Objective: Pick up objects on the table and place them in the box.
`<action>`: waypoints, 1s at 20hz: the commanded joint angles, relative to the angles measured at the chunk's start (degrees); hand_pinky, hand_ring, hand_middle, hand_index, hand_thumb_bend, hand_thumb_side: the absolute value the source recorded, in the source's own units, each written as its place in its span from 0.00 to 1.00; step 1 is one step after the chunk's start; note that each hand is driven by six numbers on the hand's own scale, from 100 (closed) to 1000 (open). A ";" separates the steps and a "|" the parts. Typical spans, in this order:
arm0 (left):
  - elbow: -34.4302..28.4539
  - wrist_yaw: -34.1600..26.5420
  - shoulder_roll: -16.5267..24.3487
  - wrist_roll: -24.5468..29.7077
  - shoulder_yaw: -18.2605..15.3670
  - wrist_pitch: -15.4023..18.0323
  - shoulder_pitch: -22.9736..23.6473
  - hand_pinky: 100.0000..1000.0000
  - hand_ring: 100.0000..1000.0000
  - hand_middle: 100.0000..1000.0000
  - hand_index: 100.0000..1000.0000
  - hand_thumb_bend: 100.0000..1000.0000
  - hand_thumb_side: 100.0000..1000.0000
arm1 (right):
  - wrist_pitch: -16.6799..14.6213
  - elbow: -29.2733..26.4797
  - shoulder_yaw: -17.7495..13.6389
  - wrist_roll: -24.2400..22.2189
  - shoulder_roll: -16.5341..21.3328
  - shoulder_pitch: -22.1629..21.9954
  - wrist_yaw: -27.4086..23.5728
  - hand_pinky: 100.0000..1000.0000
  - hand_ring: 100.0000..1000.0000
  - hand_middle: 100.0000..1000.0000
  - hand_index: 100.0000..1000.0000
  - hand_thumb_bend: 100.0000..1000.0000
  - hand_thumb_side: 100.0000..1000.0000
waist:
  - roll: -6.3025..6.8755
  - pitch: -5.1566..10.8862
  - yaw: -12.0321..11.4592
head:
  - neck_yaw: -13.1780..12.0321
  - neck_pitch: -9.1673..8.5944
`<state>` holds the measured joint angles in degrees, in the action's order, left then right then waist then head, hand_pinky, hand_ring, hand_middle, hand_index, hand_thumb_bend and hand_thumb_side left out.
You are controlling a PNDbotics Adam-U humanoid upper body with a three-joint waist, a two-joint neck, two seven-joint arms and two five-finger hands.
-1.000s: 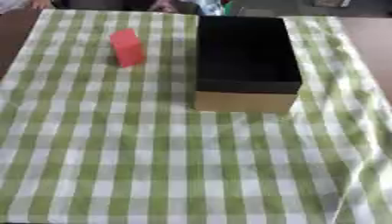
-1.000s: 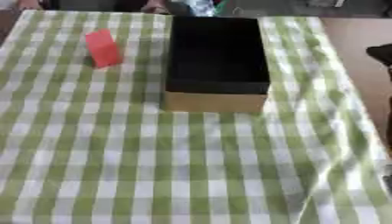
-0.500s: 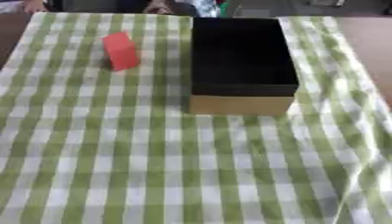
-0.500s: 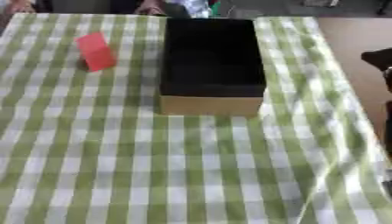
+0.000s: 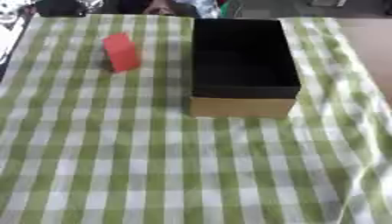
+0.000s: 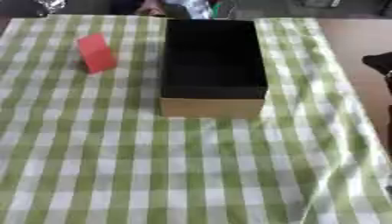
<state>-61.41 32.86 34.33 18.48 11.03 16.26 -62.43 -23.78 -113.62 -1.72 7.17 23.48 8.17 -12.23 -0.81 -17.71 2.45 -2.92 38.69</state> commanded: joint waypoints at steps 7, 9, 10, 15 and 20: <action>1.69 4.64 -2.54 3.53 1.05 1.03 -2.62 0.71 0.77 0.80 0.93 0.25 0.80 | 0.32 -0.97 0.13 -0.58 0.73 1.36 -0.72 0.81 0.67 0.56 0.80 0.00 0.86 | 1.03 -0.37 0.55 | -0.60 -0.62; 2.01 6.87 -2.49 5.06 1.13 1.07 -2.69 0.71 0.78 0.82 0.95 0.29 0.80 | 0.47 -0.97 0.20 -0.72 0.65 1.42 -0.70 0.81 0.67 0.56 0.80 0.00 0.86 | 1.12 -0.50 0.61 | -0.65 -0.67; 2.09 7.88 -2.43 5.88 1.07 1.12 -2.71 0.73 0.81 0.83 0.96 0.34 0.81 | 0.54 -0.97 0.22 -0.77 0.62 1.41 -0.68 0.81 0.67 0.56 0.80 0.00 0.86 | 1.17 -0.56 0.64 | -0.66 -0.67; 2.04 10.23 -1.73 10.10 0.30 1.55 -2.89 0.76 0.85 0.86 0.98 0.54 0.81 | 0.78 -0.97 0.43 -1.04 0.51 1.46 -0.51 0.81 0.67 0.56 0.80 0.00 0.86 | 1.32 -0.83 0.73 | -0.63 -0.92; 1.48 12.07 -0.41 12.81 -0.51 0.45 -3.15 0.78 0.89 0.89 1.00 0.89 0.91 | 0.96 -0.97 0.65 -1.37 0.39 1.65 -0.28 0.81 0.67 0.56 0.80 0.00 0.86 | 1.46 -1.31 0.76 | -0.71 -1.34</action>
<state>-58.96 44.31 31.86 30.63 11.39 16.91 -64.08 -22.74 -113.62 -0.99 6.03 23.35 9.23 -12.69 -0.18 -19.33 3.14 -3.40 38.00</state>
